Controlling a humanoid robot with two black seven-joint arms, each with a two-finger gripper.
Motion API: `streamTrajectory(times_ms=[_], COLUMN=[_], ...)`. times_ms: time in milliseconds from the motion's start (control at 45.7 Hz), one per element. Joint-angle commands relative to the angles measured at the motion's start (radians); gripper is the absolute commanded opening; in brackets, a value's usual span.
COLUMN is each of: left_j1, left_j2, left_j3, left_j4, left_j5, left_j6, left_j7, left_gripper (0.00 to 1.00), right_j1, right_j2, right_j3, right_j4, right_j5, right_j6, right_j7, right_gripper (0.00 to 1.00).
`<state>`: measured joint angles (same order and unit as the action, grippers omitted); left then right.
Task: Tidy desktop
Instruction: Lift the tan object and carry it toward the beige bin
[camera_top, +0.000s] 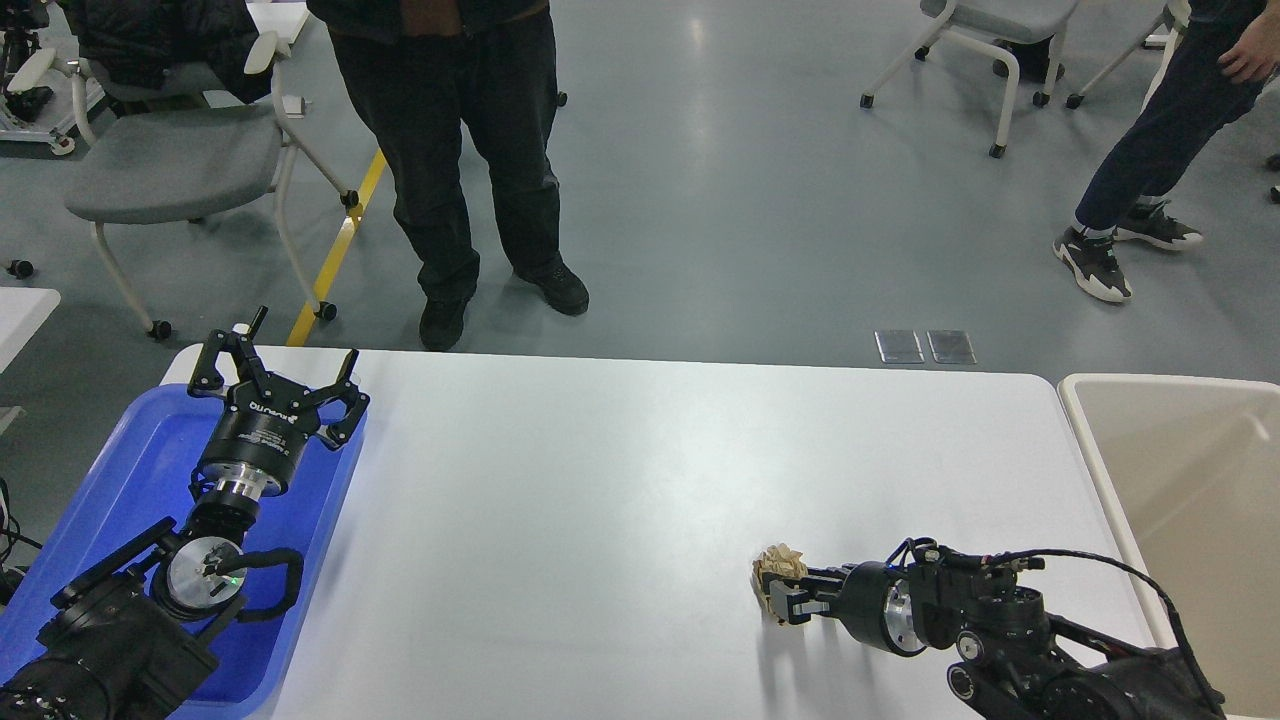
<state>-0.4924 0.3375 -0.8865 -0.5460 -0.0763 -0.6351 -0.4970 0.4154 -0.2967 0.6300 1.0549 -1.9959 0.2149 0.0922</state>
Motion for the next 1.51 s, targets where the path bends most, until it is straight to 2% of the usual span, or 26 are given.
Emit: streamTrajectory(times_ms=[0,153,350,481,744,875,1072,1181,1247,1487], left_j1=[0.000,0.000,0.000,0.000,0.000,0.000,0.000,0.000,0.000,0.000], left_j2=[0.000,0.000,0.000,0.000,0.000,0.000,0.000,0.000,0.000,0.000], left_j3=[0.000,0.001,0.001,0.001,0.001,0.001,0.001,0.001,0.001,0.001], left_j4=[0.000,0.000,0.000,0.000,0.000,0.000,0.001,0.000,0.000,0.000], left_j5=[0.000,0.000,0.000,0.001,0.001,0.000,0.000,0.000,0.000,0.000], left_j6=[0.000,0.000,0.000,0.000,0.000,0.000,0.000,0.000,0.000,0.000], left_j7=[0.000,0.000,0.000,0.000,0.000,0.000,0.000,0.000,0.000,0.000], left_gripper=[1.00,1.00,1.00,1.00,1.00,1.00,1.00,1.00,1.00,1.00], right_j1=[0.025,0.063,0.141,0.218,0.436,0.483,0.511,0.510,0.494,0.444], right_j2=[-0.068,-0.206,-0.458,-0.596,-0.733,-0.757,-0.727,-0.697,-0.685,-0.495], right_j3=[0.027,0.027,0.005,0.007,0.002,0.005,0.007,0.004,0.002,0.002], right_j4=[0.031,0.126,0.295,0.378,0.370,0.257,-0.077,-0.211,-0.311,-0.731], right_j5=[0.101,0.340,0.555,0.693,0.890,0.899,0.971,1.072,1.131,1.361], right_j6=[0.014,0.086,0.121,0.164,0.233,0.230,0.209,0.132,0.075,0.008], right_j7=[0.035,0.031,0.027,-0.003,-0.035,-0.042,-0.051,-0.098,-0.108,-0.120], right_gripper=[0.00,0.00,0.00,0.00,0.00,0.00,0.00,0.00,0.00,0.00])
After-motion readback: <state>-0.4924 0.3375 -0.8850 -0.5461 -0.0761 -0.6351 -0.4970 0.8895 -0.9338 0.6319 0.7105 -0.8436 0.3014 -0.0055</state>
